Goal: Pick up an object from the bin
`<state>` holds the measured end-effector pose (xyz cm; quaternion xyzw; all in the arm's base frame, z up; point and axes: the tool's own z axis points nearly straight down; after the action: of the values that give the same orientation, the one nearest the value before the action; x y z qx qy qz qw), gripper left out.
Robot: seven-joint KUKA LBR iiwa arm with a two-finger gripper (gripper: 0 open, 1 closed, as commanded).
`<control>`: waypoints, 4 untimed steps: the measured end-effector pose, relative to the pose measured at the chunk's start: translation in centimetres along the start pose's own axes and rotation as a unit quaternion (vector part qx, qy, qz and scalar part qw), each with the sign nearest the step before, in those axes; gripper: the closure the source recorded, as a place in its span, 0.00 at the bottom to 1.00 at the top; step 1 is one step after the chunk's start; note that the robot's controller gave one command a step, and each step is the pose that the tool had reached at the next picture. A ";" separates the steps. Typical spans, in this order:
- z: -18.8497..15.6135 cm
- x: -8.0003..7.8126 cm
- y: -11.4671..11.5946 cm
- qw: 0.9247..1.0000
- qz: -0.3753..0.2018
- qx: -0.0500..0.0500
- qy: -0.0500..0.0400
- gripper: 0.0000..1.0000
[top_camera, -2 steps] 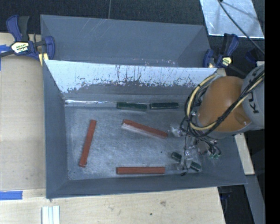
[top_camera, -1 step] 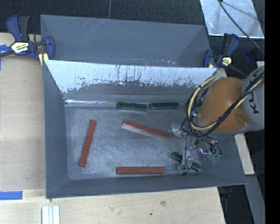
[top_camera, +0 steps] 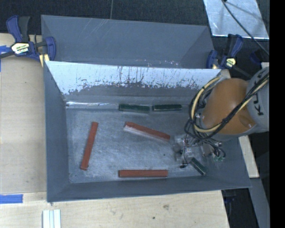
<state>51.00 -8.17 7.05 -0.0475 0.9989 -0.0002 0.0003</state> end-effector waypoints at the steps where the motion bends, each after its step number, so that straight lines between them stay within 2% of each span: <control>1: 0.0 0.0 0.0 1.000 -0.001 0.000 0.001 0.00; 2: -3.5 -9.2 4.7 0.999 -0.049 0.000 -0.007 0.00; 3: 0.2 -7.7 6.3 0.999 -0.053 -0.001 0.000 0.00; 4: -0.1 -7.9 6.2 0.999 -0.052 0.000 -0.003 1.00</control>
Offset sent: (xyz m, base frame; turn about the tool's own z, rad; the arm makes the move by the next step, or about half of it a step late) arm 0.0000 0.0000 0.0000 0.0000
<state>58.26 -1.26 7.15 -0.0998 0.9950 0.0001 0.0031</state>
